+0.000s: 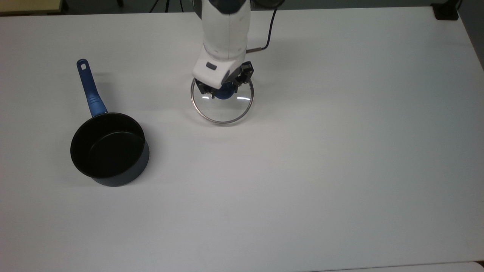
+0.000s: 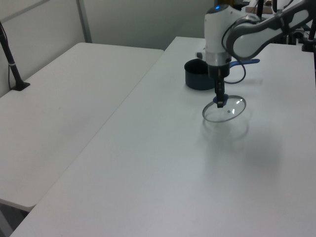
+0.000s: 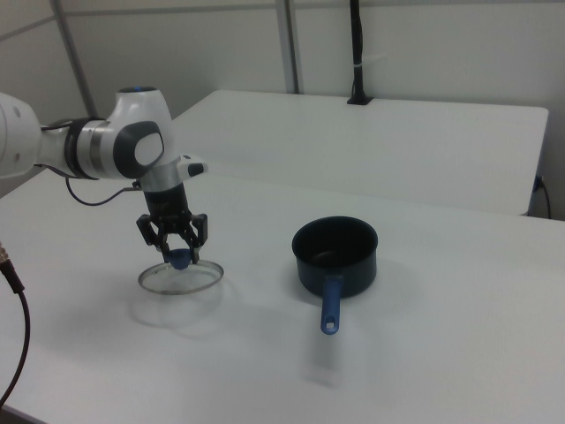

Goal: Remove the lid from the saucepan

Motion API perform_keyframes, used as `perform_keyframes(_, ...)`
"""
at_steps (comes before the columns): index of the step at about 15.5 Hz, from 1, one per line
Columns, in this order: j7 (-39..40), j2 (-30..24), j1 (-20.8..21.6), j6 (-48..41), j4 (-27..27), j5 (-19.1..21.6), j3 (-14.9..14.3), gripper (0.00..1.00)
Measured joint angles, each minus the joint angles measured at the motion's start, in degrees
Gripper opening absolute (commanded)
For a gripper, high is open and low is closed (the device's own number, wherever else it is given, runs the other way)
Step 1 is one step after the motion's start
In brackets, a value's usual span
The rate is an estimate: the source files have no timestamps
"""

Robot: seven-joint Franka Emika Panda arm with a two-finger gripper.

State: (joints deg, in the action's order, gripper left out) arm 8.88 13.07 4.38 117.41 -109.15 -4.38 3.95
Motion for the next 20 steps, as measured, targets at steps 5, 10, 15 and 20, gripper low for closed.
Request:
perform_keyframes(5, -0.16, 1.93, 0.01, 0.18, 0.02, -0.18, -0.12, 0.50)
perform_keyframes(10, -1.46, 3.56, -0.12, 0.23, 0.24, -2.45, -0.21, 0.71)
perform_keyframes(15, -1.54, 3.63, -0.30, 0.16, 0.45, -2.48, -0.24, 1.00)
perform_keyframes(20, -2.38, 1.86, -0.37, -4.62, 4.03, -2.48, -0.31, 1.00)
